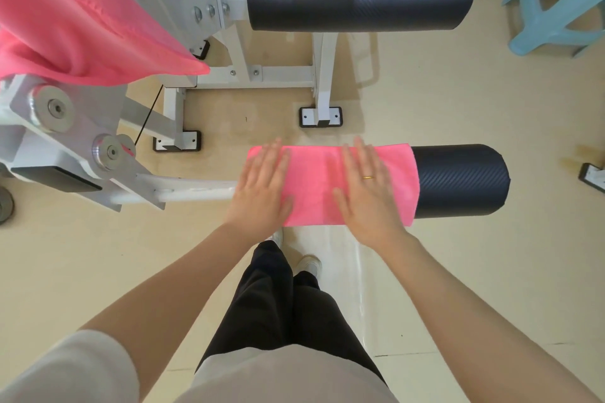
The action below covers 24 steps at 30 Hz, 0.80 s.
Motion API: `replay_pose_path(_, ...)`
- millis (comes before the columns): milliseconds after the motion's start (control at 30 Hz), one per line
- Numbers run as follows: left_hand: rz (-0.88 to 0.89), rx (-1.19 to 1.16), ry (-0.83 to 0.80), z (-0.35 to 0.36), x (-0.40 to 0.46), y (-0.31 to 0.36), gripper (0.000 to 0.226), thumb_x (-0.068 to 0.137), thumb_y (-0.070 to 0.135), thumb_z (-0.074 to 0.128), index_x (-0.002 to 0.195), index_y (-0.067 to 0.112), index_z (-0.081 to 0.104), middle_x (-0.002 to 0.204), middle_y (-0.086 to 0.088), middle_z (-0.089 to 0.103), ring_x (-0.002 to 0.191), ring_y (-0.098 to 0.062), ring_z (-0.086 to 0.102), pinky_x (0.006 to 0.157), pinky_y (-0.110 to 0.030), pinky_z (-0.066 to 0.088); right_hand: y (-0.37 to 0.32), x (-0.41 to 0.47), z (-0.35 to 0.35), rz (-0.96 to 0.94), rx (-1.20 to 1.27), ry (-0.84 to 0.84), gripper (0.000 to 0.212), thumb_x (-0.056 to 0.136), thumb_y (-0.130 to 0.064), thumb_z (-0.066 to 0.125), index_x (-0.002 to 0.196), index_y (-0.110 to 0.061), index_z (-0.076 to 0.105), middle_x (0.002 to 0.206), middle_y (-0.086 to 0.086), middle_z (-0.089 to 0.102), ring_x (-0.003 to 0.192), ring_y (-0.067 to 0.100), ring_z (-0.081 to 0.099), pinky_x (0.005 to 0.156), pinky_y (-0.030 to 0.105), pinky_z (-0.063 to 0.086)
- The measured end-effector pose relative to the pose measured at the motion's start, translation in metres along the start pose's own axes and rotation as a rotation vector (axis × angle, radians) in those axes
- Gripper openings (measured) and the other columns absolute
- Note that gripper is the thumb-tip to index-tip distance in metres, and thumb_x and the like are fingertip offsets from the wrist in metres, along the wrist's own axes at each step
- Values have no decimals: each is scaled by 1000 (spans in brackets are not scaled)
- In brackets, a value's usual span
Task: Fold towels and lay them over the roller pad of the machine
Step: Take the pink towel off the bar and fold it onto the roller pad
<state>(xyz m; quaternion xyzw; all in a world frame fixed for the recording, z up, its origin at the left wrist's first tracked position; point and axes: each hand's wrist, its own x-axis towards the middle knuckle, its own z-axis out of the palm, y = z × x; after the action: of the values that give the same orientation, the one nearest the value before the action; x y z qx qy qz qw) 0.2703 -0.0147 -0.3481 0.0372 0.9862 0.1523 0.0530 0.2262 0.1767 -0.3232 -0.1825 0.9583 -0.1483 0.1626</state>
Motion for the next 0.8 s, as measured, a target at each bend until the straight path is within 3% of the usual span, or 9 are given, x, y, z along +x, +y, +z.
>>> replay_pose_path(67, 81, 83, -128, 11, 7, 2, 77, 80, 52, 38, 139, 1, 36, 145, -19, 40, 133, -33, 41, 111, -41, 19, -11, 8, 16, 1, 27, -152, 68, 98, -43, 28, 148, -22, -13, 156, 0, -21, 144, 19, -21, 115, 38, -14)
replay_pose_path(133, 56, 102, -235, 16, 8, -3, 92, 75, 66, 39, 141, 1, 33, 147, -17, 37, 135, -31, 38, 115, -40, 15, -1, 11, 25, 119, 29, -210, 71, 97, -47, 28, 147, -22, -17, 156, -2, -23, 143, 18, -23, 114, 39, -16)
replay_pose_path(267, 13, 26, -256, 16, 2, -21, 109, 72, 59, 65, 148, 6, 8, 158, -10, 9, 146, -26, 8, 113, -32, -3, 54, -4, 17, 402, -14, -171, 67, 98, -47, 22, 148, -21, -14, 157, -3, -21, 144, 20, -20, 116, 43, -10)
replay_pose_path(400, -1, 18, -247, 10, 3, -13, 110, 72, 53, 69, 148, 5, 5, 158, -13, 7, 146, -28, 5, 116, -36, 0, 83, -27, 6, 538, 41, 5, 60, 97, -35, 36, 149, -17, 12, 158, 9, -12, 145, 32, -3, 115, 49, 13)
replay_pose_path(500, 69, -22, -205, 12, 11, 8, 94, 79, 45, 67, 147, 3, 17, 154, -19, 20, 144, -34, 14, 119, -46, 11, 77, -27, 7, 570, 180, 208, 46, 91, -22, 51, 133, -7, 41, 155, 14, 6, 135, 36, 21, 104, 46, 32)
replay_pose_path(600, 121, -41, -195, 17, 19, 28, 79, 85, 42, 60, 148, 14, 20, 156, -16, 16, 145, -32, 12, 119, -46, 8, 70, -11, 7, 721, 452, 240, 31, 84, -28, 57, 106, -8, 54, 124, 13, 45, 108, 32, 43, 89, 40, 39)
replay_pose_path(667, 167, -1, -188, 22, 24, 36, 78, 81, 43, 65, 145, 16, 30, 153, -19, 22, 142, -37, 21, 113, -46, 9, 68, -3, 6, 855, 569, 227, 22, 79, -30, 57, 92, -13, 56, 103, 10, 57, 99, 33, 50, 82, 39, 42)
replay_pose_path(733, 153, 35, -188, 24, 27, 41, 88, 76, 46, 69, 145, 11, 29, 153, -19, 22, 141, -37, 22, 111, -42, 6, 69, 0, 5, 928, 632, 204, 5, 76, -21, 56, 75, -17, 54, 85, 6, 59, 93, 32, 51, 74, 37, 42)
replay_pose_path(800, 103, 46, -220, 31, 27, 40, 100, 78, 51, 64, 149, 10, 8, 158, -11, 6, 146, -27, 4, 111, -32, -9, 70, 0, 0, 935, 742, 199, 17, 76, -12, 54, 64, -20, 46, 69, -1, 50, 85, 26, 47, 68, 33, 39)
